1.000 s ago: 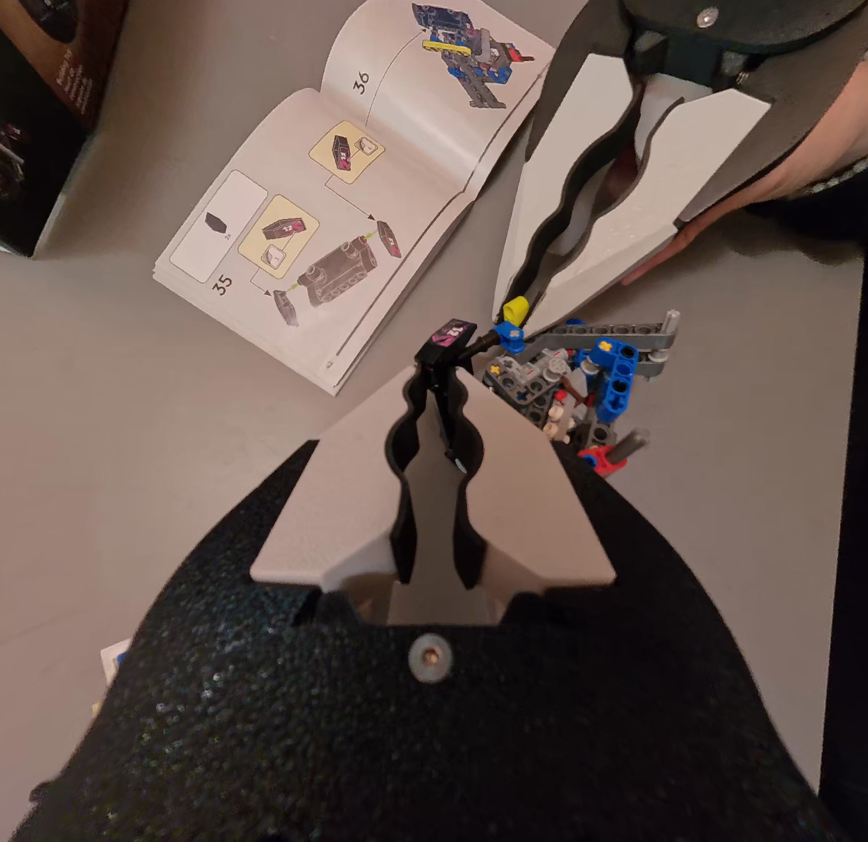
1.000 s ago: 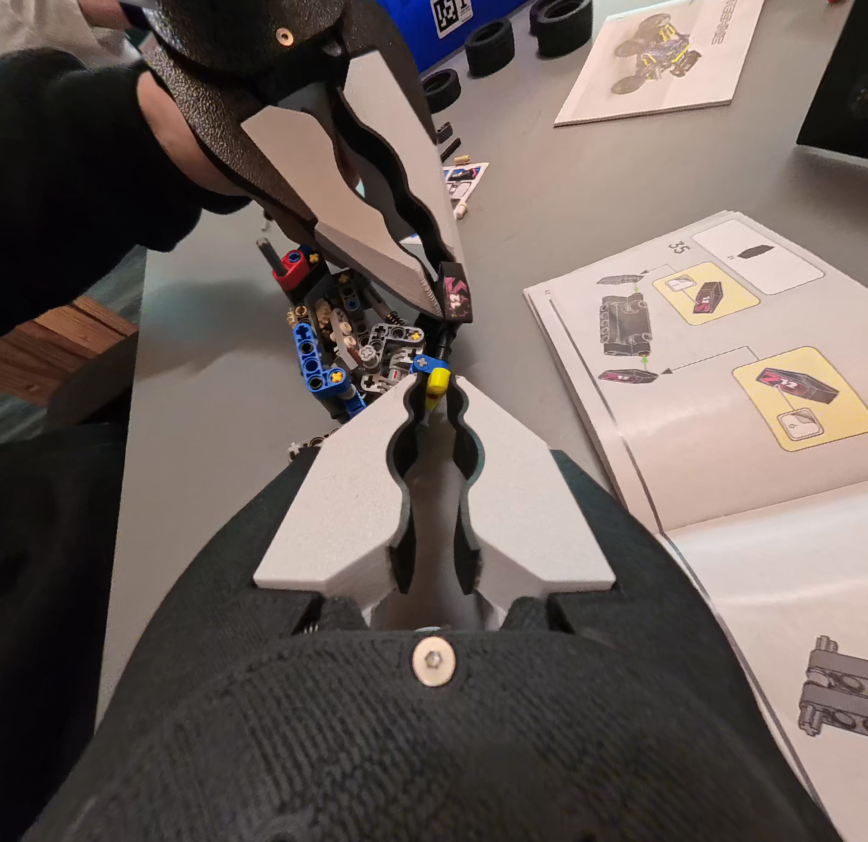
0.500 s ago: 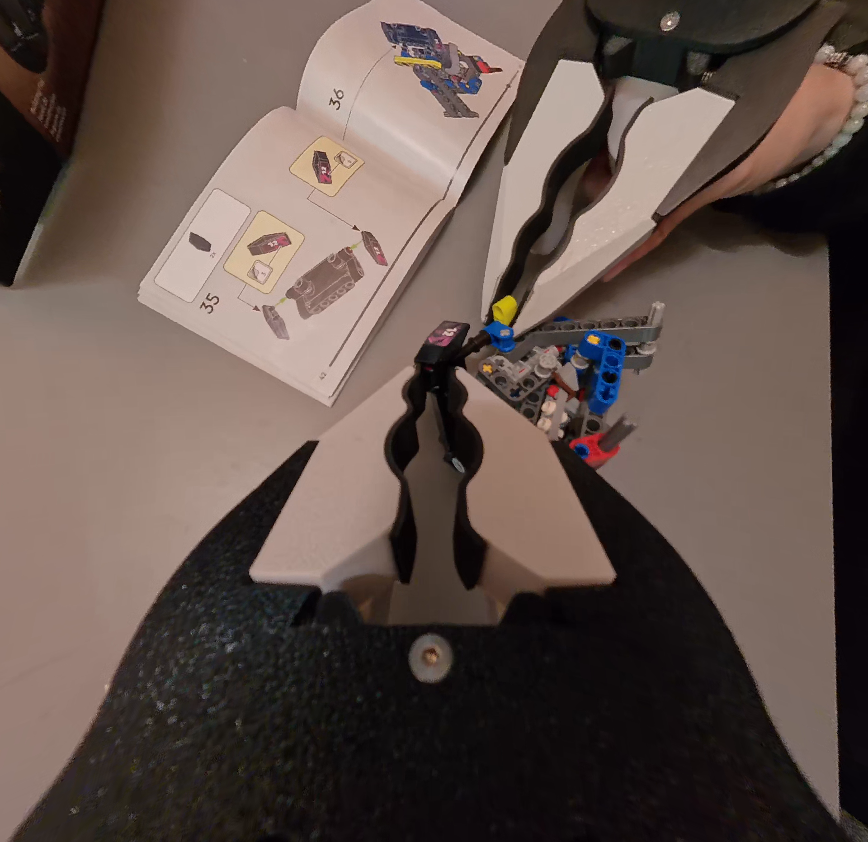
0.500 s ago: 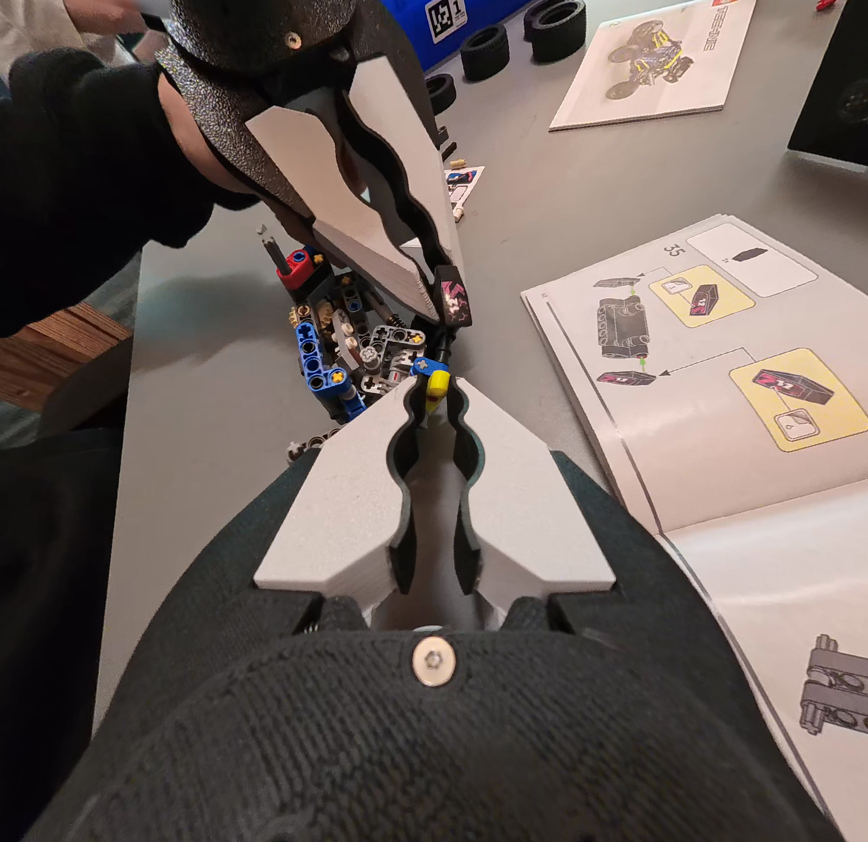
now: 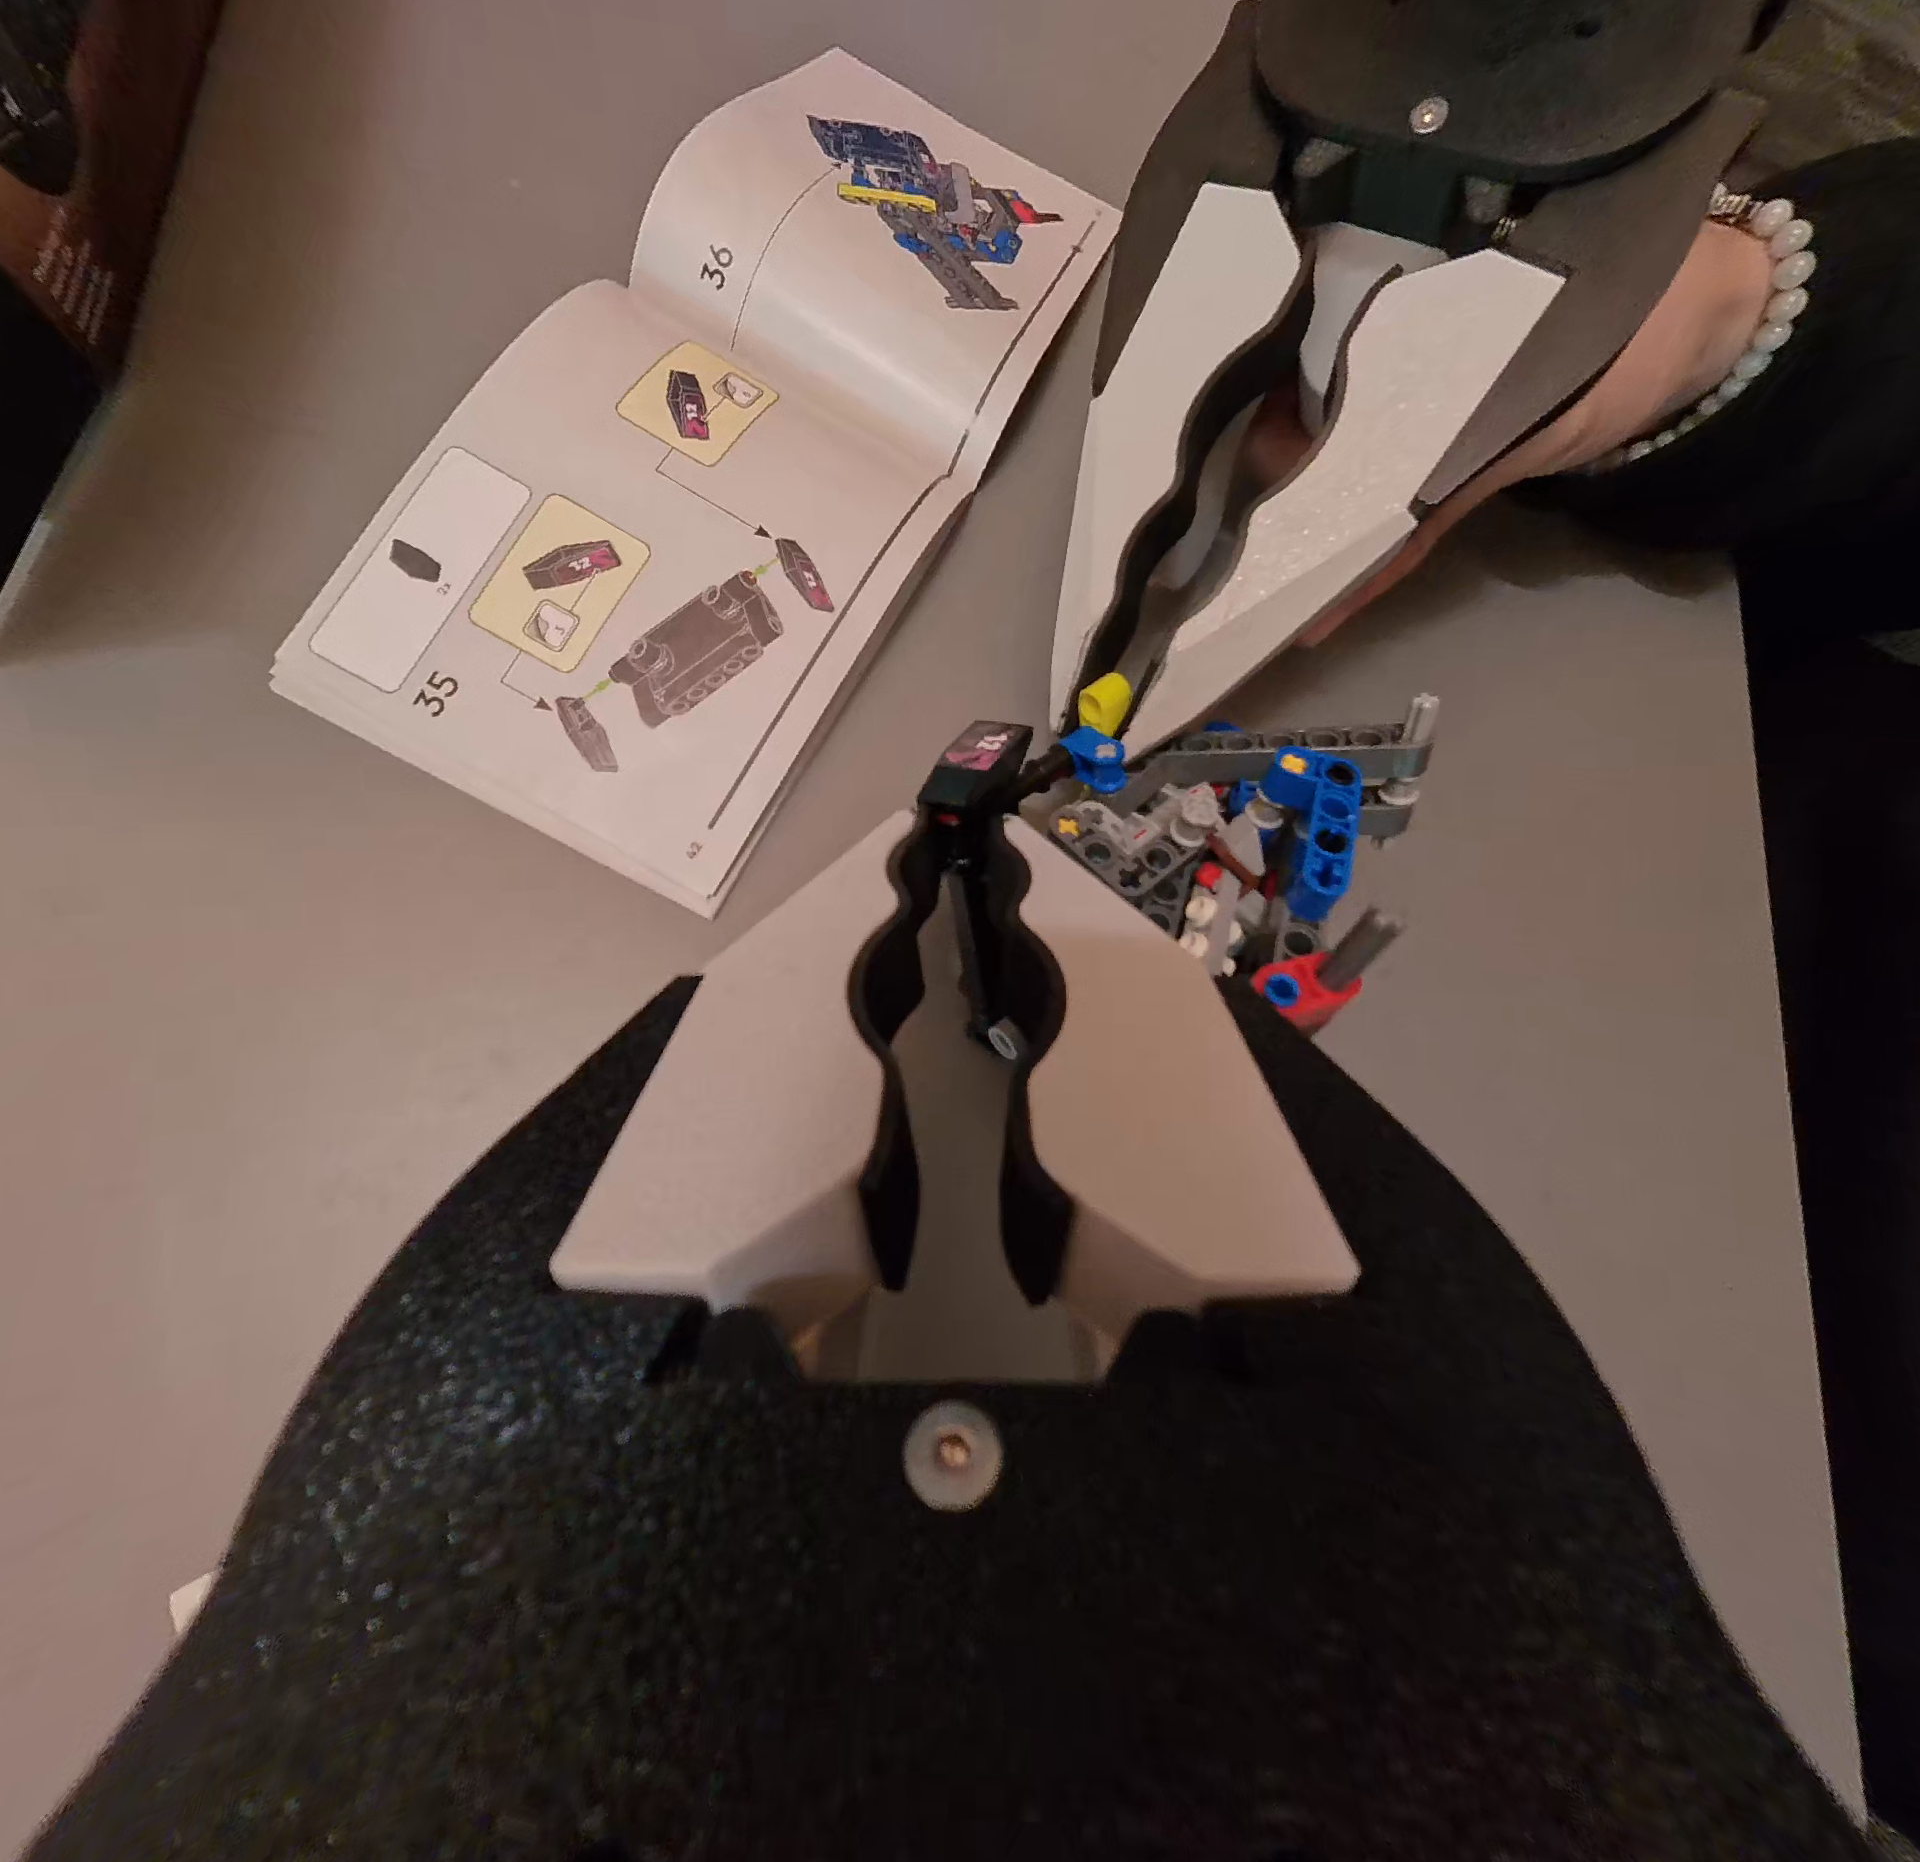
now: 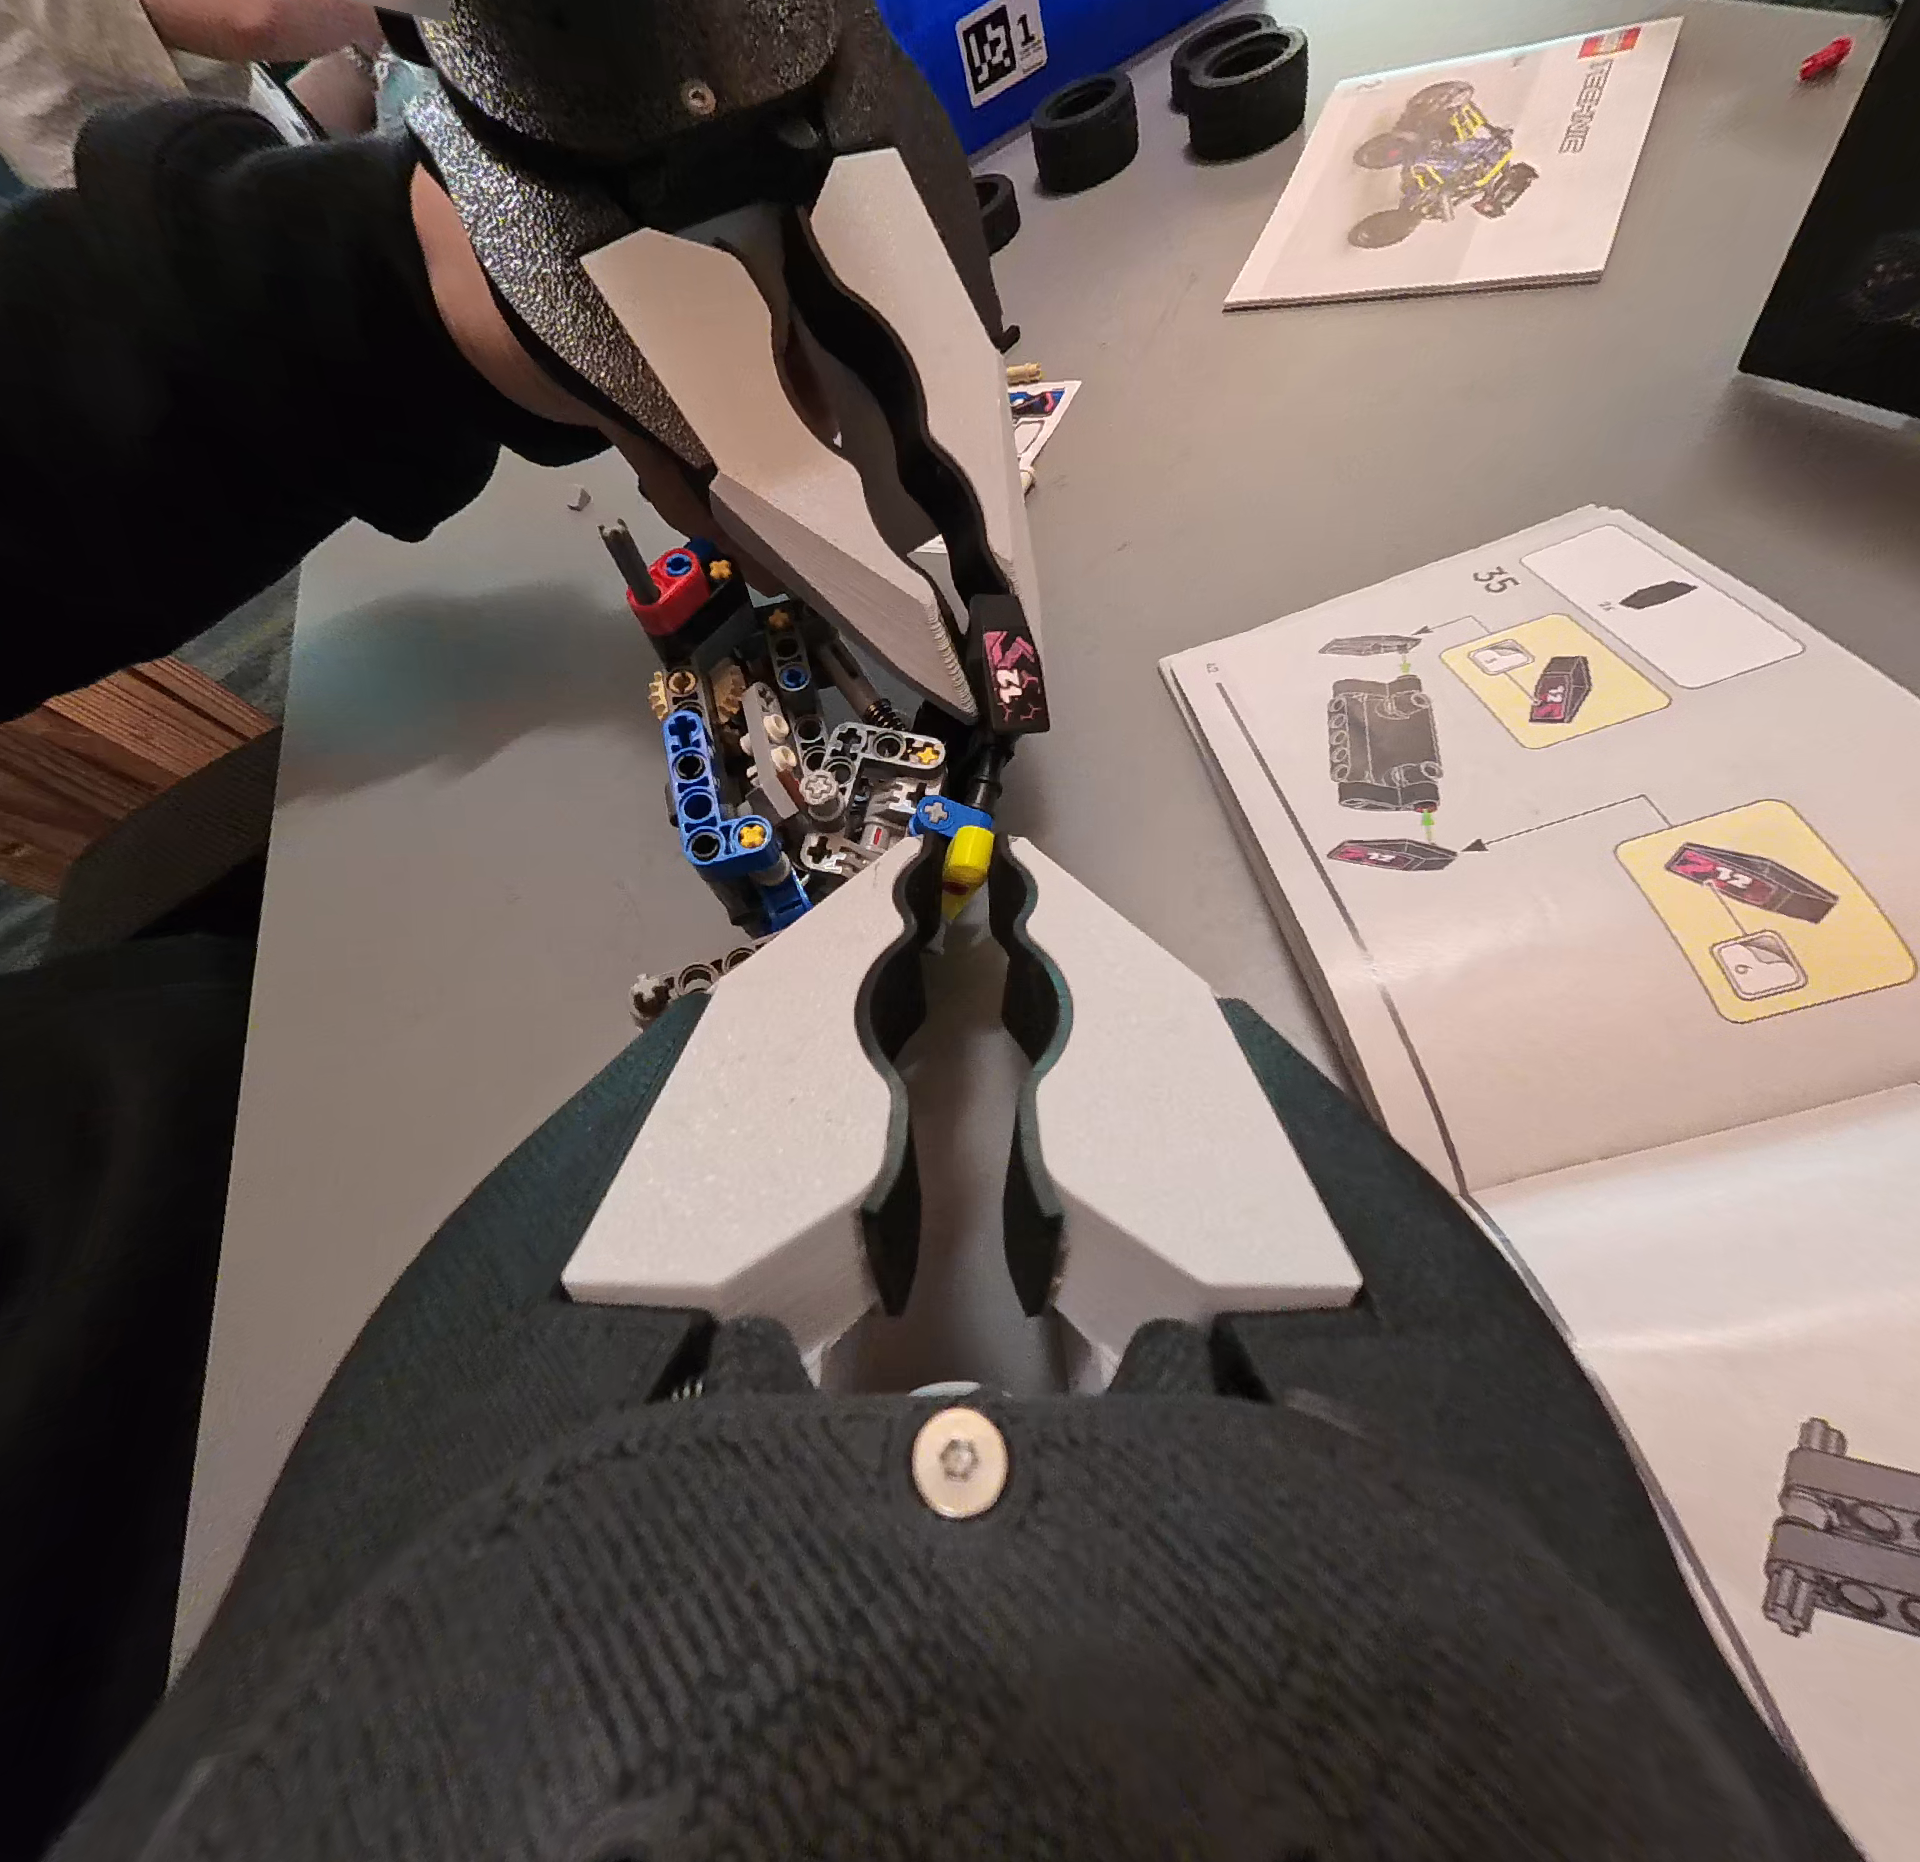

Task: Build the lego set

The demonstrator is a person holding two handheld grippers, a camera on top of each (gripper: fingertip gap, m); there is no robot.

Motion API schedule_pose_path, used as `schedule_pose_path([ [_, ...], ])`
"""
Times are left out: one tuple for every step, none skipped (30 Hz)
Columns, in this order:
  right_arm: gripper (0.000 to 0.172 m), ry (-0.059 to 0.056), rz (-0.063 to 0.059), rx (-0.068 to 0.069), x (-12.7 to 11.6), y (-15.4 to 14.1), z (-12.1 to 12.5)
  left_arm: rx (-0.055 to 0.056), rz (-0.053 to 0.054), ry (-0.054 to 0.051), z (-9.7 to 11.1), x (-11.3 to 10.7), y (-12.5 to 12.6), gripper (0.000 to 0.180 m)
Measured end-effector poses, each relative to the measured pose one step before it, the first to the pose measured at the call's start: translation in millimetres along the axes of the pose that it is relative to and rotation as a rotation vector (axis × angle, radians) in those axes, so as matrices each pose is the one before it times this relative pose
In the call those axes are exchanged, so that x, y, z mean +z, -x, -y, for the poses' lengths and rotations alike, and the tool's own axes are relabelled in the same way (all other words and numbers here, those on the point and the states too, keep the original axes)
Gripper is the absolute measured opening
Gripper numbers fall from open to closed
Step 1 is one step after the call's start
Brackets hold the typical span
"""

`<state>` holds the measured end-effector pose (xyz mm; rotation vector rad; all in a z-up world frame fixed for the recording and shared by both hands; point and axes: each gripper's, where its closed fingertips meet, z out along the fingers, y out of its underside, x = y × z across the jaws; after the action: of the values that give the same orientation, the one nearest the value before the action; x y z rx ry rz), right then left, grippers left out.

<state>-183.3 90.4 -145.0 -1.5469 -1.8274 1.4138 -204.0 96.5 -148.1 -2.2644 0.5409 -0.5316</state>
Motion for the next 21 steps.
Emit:
schedule_pose_path([
  [0.004, -0.0003, 0.0017, 0.0007, -0.07, 0.10, 0.06, 0.0034, 0.0018, 0.0020, 0.10, -0.09, -0.22, 0.005],
  [0.004, -0.0006, -0.0001, -0.0022, -0.06, 0.24, 0.12, 0.0016, 0.0000, -0.0004, 0.14, -0.06, -0.27, 0.005],
  [0.004, -0.0002, 0.0004, -0.0010, -0.06, 0.14, 0.05, -0.0029, -0.0026, -0.0033, 0.31, -0.03, -0.28, 0.004],
  [0.004, -0.0008, 0.0034, 0.0021, -0.20, 0.18, 0.03, -0.0007, -0.0032, -0.0060, 0.27, -0.12, -0.38, 0.004],
  [0.004, 0.0000, 0.0029, 0.0018, 0.07, 0.17, 0.06, -0.0030, -0.0025, -0.0060, 0.33, -0.11, -0.31, 0.004],
  [0.004, -0.0011, 0.0027, -0.0009, -0.25, 0.48, 0.16, 0.0067, 0.0003, -0.0079, 0.46, -0.28, -0.68, 0.004],
  [0.004, 0.0001, 0.0022, -0.0016, 0.08, 0.38, -0.04, 0.0014, 0.0002, -0.0032, 0.03, -0.29, -0.32, 0.004],
  [0.004, 0.0003, 0.0014, 0.0009, 0.13, 0.07, -0.01, -0.0034, 0.0012, 0.0011, -0.10, -0.02, -0.01, 0.005],
  [0.004, -0.0006, -0.0017, -0.0049, -0.04, 0.27, 0.19, 0.0104, 0.0022, 0.0049, -0.10, -0.20, -0.17, 0.005],
  [0.004, 0.0008, 0.0003, -0.0040, 0.02, 0.38, -0.19, 0.0078, 0.0008, 0.0063, 0.16, -0.19, -0.24, 0.005],
  [0.004, 0.0000, 0.0025, 0.0041, 0.04, -0.06, 0.04, 0.0030, -0.0007, 0.0042, 0.16, 0.12, 0.10, 0.005],
  [0.004, 0.0000, 0.0033, 0.0033, -0.04, 0.04, 0.00, -0.0031, -0.0016, 0.0019, 0.06, 0.00, 0.35, 0.005],
  [0.004, 0.0000, 0.0045, 0.0052, -0.06, 0.01, 0.00, -0.0067, 0.0016, -0.0069, 0.11, 0.05, 0.46, 0.005],
  [0.004, 0.0014, 0.0144, 0.0179, 0.19, -0.11, -0.23, -0.0250, -0.0058, -0.0147, -0.43, -0.35, -0.21, 0.005],
  [0.005, 0.0018, 0.0200, 0.0299, 0.48, -0.78, -0.23, -0.0416, -0.0041, -0.0105, -1.12, -0.79, 0.27, 0.005],
  [0.005, 0.0013, 0.0216, 0.0274, 0.91, -0.22, 0.02, -0.0282, 0.0045, 0.0019, -1.10, -1.30, 0.50, 0.006],
  [0.005, 0.0034, 0.0230, 0.0251, 0.77, 0.18, -0.26, 0.0051, 0.0131, -0.0025, 0.33, -1.21, 0.11, 0.006],
  [0.005, -0.0059, 0.0069, 0.0207, -0.50, -1.37, 0.87, 0.0289, 0.0204, -0.0093, 0.75, -0.80, 0.69, 0.008],
  [0.005, -0.0119, -0.0095, 0.0059, -0.92, -1.87, 1.61, 0.0202, 0.0115, -0.0119, 0.06, -0.26, 0.07, 0.011],
  [0.005, -0.0029, 0.0045, -0.0006, -0.12, 0.65, 0.34, -0.0102, -0.0011, -0.0032, -1.52, 0.35, -0.36, 0.011],
  [0.005, 0.0007, 0.0107, 0.0083, -0.05, 0.36, -0.09, -0.0220, -0.0144, -0.0036, -2.34, 0.95, -0.96, 0.012],
])
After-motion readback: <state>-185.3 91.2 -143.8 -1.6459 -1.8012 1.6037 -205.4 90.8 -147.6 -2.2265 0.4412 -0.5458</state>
